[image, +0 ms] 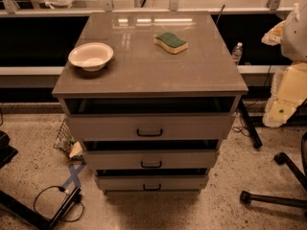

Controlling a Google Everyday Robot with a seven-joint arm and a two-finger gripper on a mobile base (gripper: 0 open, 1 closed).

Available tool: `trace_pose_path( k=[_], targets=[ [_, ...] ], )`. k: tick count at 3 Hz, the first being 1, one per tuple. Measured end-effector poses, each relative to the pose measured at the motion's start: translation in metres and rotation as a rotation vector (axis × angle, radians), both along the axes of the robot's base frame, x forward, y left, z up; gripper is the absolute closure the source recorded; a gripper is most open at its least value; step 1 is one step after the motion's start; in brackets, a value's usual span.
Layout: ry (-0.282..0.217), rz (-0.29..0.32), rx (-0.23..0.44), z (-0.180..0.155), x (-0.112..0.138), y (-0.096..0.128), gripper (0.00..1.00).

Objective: Open middle drawer

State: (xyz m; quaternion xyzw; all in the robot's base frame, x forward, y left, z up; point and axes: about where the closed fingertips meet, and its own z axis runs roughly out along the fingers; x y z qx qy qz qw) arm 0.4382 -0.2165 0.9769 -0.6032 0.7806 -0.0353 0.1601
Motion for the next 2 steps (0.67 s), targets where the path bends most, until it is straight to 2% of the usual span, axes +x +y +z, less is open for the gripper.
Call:
trace_pose_path(
  k=[1,2],
  targets=[
    [0.0,0.0,0.0,0.0,0.0,0.0,0.0],
    [-0.025,-0.02,0.044,-0.0091,0.0009,-0.0076,0.0]
  ],
)
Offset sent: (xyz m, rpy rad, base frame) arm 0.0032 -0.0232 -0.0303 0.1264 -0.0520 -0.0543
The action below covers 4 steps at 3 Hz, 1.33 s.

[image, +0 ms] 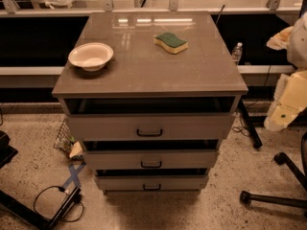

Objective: Open middle drawer

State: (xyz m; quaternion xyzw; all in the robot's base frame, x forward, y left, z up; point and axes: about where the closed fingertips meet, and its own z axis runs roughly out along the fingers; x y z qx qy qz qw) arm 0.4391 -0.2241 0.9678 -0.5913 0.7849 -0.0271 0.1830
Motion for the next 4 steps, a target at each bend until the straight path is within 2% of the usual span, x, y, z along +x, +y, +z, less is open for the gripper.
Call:
trace_pose_path(
  k=[1,2,3,4],
  targets=[
    [-0.058,0.006,0.087,-0.019,-0.018,-0.007,0.0],
    [-0.179,-0.008,0.259,-0.065,-0.031,-0.028,0.0],
    [-0.29,0.021,0.368,-0.074,-0.022,-0.028,0.0],
    [-0.334,0.081,0.362,-0.068,-0.022,-0.024,0.0]
  ],
)
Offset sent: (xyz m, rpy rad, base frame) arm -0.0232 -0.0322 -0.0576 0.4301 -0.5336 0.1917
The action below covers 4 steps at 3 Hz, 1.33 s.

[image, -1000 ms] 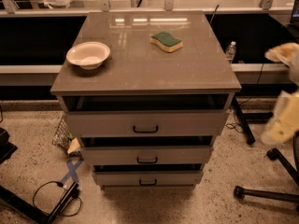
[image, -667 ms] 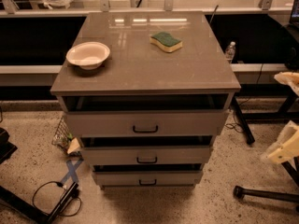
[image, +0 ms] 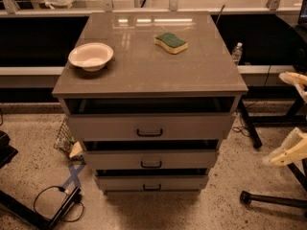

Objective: Open middle drawer

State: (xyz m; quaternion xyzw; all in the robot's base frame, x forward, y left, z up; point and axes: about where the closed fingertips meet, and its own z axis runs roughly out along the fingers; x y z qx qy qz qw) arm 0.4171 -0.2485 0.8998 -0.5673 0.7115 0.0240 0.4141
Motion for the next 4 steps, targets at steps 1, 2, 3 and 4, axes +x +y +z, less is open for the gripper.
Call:
trace_pose_path(
  k=[1,2,3,4],
  targets=[
    [0.002,-0.006,-0.011,-0.001,0.0,0.004,0.0],
    [0.024,-0.02,-0.01,-0.048,-0.004,0.037,0.0],
    [0.054,-0.035,0.03,-0.115,-0.012,0.068,0.0],
    [0.075,-0.057,0.144,-0.199,-0.014,0.102,0.0]
  ],
)
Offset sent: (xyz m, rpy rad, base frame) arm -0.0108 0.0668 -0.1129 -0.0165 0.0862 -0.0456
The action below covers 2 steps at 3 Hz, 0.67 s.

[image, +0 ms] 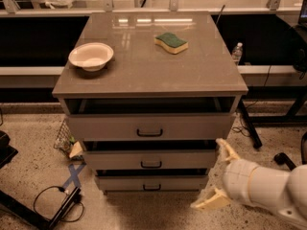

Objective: Open middle drawer

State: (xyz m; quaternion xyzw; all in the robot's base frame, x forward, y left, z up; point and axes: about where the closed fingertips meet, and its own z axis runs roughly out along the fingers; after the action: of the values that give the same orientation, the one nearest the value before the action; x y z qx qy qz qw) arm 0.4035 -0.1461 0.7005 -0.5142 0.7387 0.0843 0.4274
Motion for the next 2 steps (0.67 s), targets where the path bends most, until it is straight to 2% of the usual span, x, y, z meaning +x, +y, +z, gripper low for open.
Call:
trace_pose_path(
  k=[1,2],
  targets=[
    [0.015,-0.006,0.09,-0.0541,0.0116,0.0211,0.0],
    [0.018,-0.008,0.077,-0.0554,0.0124,0.0238,0.0]
  ],
)
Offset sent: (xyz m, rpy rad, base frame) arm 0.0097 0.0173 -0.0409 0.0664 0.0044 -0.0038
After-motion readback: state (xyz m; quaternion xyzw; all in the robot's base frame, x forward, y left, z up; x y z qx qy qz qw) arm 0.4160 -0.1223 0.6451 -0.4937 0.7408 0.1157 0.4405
